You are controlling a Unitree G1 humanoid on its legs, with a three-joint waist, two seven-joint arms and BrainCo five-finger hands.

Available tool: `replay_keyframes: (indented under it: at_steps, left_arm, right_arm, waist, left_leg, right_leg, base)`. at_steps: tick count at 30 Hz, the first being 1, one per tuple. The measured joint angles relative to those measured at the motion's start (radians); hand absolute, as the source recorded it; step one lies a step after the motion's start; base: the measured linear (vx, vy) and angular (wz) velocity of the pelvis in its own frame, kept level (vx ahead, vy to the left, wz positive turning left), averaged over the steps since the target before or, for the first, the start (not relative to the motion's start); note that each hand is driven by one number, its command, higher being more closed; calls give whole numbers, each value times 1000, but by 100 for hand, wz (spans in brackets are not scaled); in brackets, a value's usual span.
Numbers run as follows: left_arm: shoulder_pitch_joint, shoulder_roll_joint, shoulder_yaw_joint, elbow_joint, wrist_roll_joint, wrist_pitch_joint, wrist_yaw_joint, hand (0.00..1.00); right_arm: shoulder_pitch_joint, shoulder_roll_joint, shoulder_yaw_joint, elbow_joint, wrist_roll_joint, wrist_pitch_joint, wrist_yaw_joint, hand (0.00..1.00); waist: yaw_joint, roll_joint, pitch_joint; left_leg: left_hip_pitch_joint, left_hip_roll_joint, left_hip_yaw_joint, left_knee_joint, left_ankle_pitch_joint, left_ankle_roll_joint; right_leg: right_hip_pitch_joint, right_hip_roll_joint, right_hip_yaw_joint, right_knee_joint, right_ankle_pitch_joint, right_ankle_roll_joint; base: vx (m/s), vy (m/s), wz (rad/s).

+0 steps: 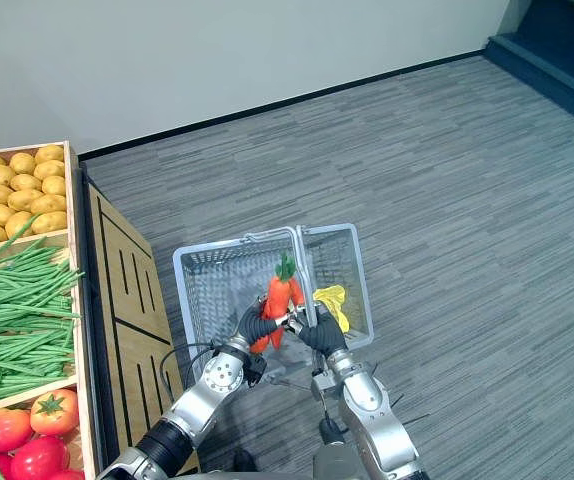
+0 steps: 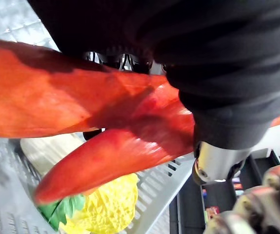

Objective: Pick vegetable in the basket

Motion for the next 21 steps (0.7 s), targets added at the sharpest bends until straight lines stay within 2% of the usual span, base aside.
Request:
replay_keyframes:
  at_steps: [7, 12, 15, 16, 18, 21]
  left_arm:
    - [32, -8, 39, -50, -2, -2, -3, 0]
    - [136, 3, 82, -238, -32, -12, -60, 0]
    - [207, 24, 129, -364, -96, -39, -110, 0]
    - [231, 37, 136, -409, -121, -53, -131, 0]
    - [283, 42, 177, -473, -205, -74, -155, 0]
    - [360, 45, 271, -490, -315, -80, -174, 0]
  right_arm:
    - [40, 11, -29, 0, -170, -1, -3, 100]
    - [80, 31, -139, 0, -289, 0, -16, 100]
    - [92, 31, -211, -1, -351, 0, -27, 100]
    - [105, 31, -237, -1, -365, 0, -26, 100]
    - [122, 34, -300, -1, -386, 4, -32, 100]
    - [134, 41, -392, -1, -395, 7, -61, 100]
  waist:
    - [-2, 0, -1]
    - [-1, 4, -15]
    - [7, 12, -34]
    - [19, 18, -42]
    - [29, 28, -51]
    - [49, 39, -59]
  left_leg:
    - [12, 2, -6, -31, 26, -4]
    - [20, 0, -16, -45, 32, -5]
    - [28, 0, -21, -52, 35, -4]
    - [29, 0, -26, -52, 35, -4]
    - [34, 0, -38, -52, 35, -4]
    - [30, 0, -44, -57, 35, -5]
  right_leg:
    - [2, 1, -5, -3, 0, 0]
    - [10, 6, -25, -3, 0, 0]
    - [19, 6, -32, -3, 0, 0]
    - [22, 5, -38, -3, 0, 1]
    - [33, 4, -54, -3, -1, 1]
    - [40, 2, -61, -6, -5, 4]
  base:
    - [-44, -42, 3]
    - [-11, -32, 6]
    - [3, -24, 7]
    - [-4, -17, 14]
    - [-13, -27, 17]
    - [-38, -28, 11]
